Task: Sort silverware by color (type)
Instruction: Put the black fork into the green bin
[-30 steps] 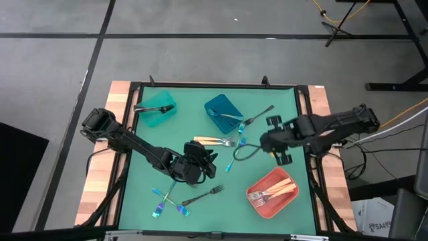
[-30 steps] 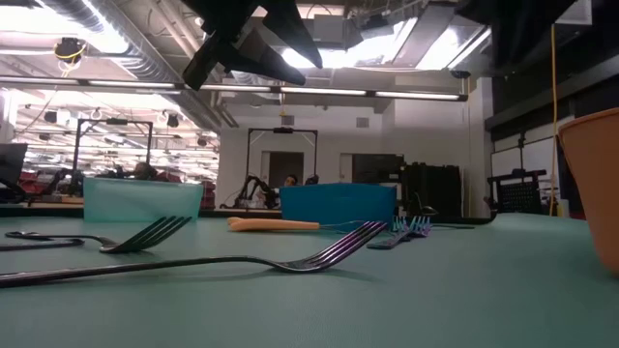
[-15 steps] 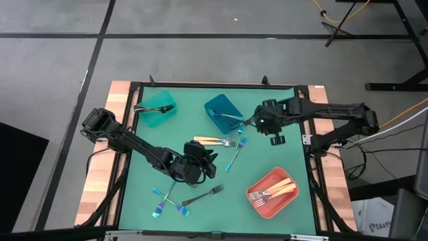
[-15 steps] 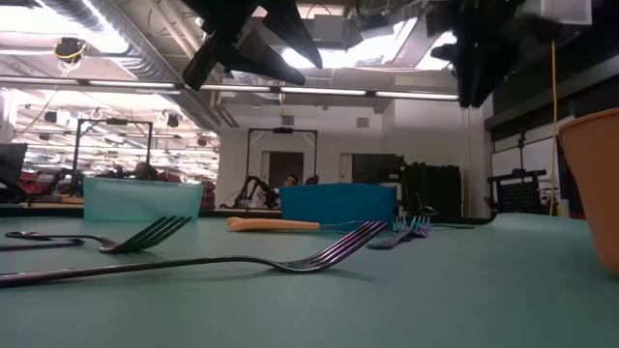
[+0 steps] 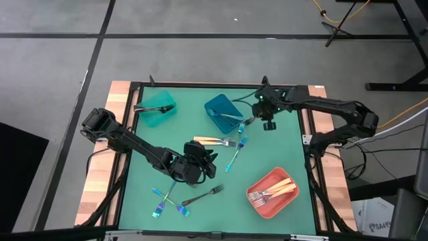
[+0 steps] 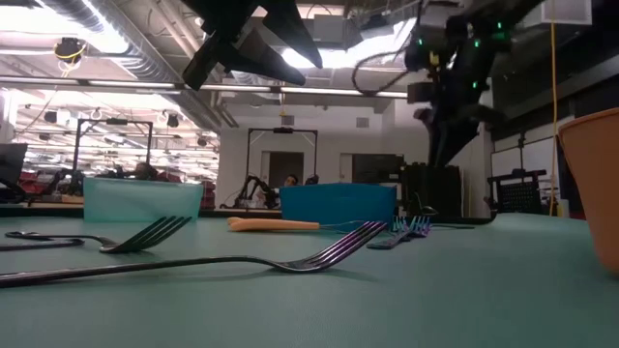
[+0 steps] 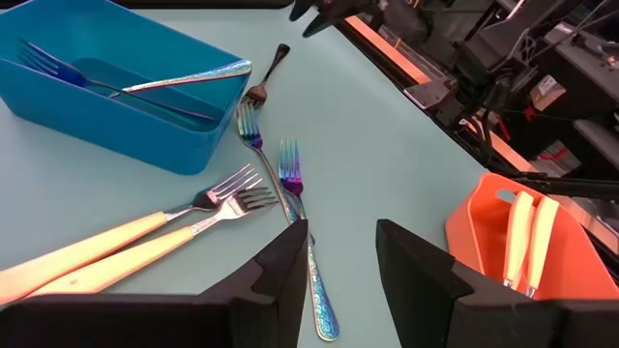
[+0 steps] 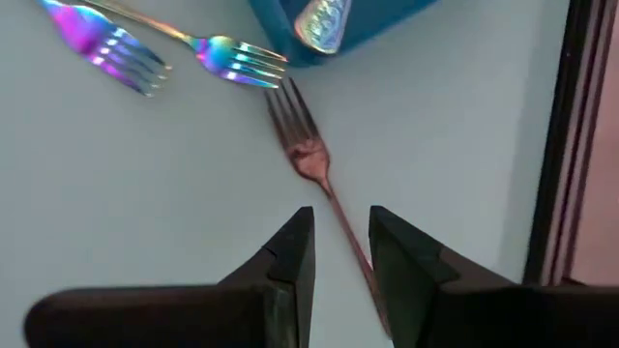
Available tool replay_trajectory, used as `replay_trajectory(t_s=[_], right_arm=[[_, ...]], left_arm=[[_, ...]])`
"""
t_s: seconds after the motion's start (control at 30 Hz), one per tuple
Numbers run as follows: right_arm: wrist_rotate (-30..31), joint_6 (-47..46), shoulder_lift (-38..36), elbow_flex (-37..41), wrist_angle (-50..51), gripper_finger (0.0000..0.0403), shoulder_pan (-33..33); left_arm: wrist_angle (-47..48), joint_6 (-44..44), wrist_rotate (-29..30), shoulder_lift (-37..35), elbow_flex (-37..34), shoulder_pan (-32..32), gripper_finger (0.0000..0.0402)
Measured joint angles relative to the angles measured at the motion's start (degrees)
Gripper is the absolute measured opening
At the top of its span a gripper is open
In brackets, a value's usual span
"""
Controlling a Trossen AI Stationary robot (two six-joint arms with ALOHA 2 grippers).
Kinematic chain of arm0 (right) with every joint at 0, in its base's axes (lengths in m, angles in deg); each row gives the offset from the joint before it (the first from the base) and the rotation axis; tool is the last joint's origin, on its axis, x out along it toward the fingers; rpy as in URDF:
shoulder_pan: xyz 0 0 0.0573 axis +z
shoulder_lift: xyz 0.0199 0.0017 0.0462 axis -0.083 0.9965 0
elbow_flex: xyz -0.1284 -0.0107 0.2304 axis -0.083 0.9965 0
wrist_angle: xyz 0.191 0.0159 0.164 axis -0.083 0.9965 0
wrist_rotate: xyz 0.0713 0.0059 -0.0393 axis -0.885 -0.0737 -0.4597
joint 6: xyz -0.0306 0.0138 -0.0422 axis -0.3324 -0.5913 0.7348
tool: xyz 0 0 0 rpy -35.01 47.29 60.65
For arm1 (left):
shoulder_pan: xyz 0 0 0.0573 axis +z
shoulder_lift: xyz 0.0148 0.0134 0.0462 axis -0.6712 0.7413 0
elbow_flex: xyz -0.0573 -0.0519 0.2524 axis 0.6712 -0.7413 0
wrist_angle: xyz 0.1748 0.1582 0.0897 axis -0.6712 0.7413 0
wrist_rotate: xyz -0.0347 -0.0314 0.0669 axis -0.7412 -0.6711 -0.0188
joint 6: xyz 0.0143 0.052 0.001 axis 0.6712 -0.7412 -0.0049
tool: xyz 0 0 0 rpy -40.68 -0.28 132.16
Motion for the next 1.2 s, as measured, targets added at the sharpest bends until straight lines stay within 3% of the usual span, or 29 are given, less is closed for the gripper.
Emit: replay_trajectory(t_s=[0.3,0.53,0.83,1.03,1.2], right_arm=[[-5.49,3.81,0.07,6.96,-9.34,0.009,-7.53],[-11.27,5.61,2.32,7.81,-13.41,0.009,-9.73],[-11.28,6.81,10.27,7.81,-14.96,0.009,-9.65],[-6.03,8.28,14.21,7.81,-15.56,0.009,-9.62],[-5.64,8.28,16.03,7.72,-16.92,0.009,-9.62]], left_arm=[[-0.02,0.0,0.09,0.0,0.0,-0.02,0.0118],[0.0,0.0,0.35,0.0,0.0,0.0,0.0118],[-0.01,0.0,0.35,0.0,0.0,-0.01,0.0118],[0.0,0.0,0.37,0.0,0.0,-0.01,0.0118],[-0.02,0.0,0.37,0.0,0.0,0.0,0.0118]])
